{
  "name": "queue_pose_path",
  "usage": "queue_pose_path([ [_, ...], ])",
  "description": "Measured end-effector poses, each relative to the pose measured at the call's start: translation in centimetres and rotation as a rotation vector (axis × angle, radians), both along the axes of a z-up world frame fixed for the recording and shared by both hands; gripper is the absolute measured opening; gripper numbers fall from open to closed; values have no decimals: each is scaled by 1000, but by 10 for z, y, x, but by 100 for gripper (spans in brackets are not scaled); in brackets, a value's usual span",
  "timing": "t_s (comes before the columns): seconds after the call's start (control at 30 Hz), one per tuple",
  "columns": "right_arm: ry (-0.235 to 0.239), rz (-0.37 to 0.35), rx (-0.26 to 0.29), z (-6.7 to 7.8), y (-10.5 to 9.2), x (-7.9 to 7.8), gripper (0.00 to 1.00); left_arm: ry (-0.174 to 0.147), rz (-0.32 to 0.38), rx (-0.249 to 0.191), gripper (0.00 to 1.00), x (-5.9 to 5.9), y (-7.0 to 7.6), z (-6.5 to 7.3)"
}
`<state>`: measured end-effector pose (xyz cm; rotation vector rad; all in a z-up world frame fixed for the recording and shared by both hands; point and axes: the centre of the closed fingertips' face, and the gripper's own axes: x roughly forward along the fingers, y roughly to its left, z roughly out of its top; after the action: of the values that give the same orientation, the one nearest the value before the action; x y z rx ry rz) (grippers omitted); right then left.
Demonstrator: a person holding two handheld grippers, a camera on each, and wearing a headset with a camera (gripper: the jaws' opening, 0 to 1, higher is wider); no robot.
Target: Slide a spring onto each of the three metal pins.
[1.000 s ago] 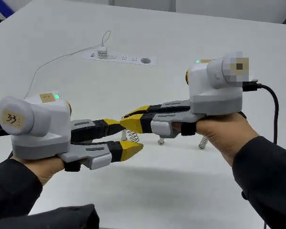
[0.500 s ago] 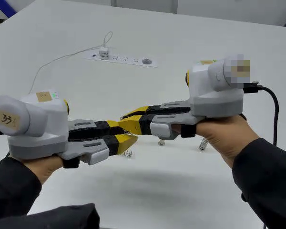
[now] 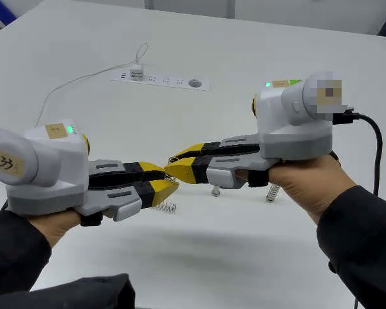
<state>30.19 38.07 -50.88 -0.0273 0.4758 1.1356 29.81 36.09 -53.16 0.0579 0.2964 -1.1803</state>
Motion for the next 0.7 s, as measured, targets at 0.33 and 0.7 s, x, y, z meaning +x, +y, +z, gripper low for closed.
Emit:
queue_pose_path([
  [0.33,-36,-46,-17,8,-20,12,12,-35,11,66,31,1,6,-5],
  [0.7,-116,-192,-162,9,-71,47,12,-97,91,169,52,14,37,-14],
])
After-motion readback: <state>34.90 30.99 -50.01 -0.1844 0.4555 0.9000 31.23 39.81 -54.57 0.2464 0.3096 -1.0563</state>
